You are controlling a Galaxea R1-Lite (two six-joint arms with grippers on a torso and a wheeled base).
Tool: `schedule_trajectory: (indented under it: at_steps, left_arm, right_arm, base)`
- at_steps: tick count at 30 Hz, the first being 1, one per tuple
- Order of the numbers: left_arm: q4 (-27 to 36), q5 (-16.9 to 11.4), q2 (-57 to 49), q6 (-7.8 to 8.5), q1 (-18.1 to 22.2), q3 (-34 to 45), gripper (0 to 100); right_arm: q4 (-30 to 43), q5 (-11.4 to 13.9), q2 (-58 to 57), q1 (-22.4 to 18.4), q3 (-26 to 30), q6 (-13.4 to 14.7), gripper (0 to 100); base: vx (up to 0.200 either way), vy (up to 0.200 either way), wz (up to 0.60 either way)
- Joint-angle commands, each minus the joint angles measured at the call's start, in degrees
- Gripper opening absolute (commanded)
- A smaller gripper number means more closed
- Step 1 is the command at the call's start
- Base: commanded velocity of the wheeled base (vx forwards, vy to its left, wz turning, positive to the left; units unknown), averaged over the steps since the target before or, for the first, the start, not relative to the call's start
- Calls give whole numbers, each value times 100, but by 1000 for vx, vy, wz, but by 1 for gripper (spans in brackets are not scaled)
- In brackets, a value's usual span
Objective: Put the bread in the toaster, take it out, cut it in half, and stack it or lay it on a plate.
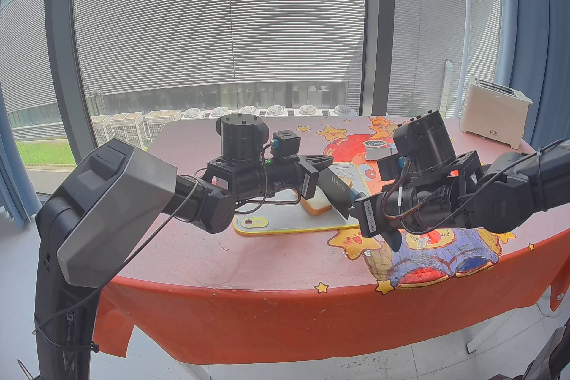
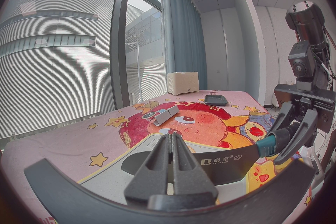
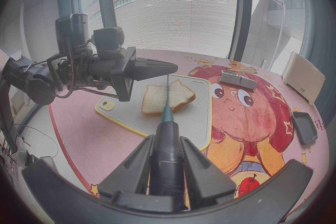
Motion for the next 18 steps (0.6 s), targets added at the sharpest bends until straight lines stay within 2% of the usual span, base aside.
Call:
schedule_trajectory:
  at_steps: [1,11,18]
  left_arm:
    - [-9,-1,46,3,49,4,0]
    - [-27,8,-15,12,-3,338,0]
    - [-18,16,-15,3,67,285,0]
  right_arm:
    - [5,-6,8,-4,-1,6,0]
    - [23,-6,-194,-22,70,-3,0]
    - [5,-6,-106,-13,34,6,0]
  base:
    - [0,0,0]
    - [0,0,0]
    - [0,0,0]
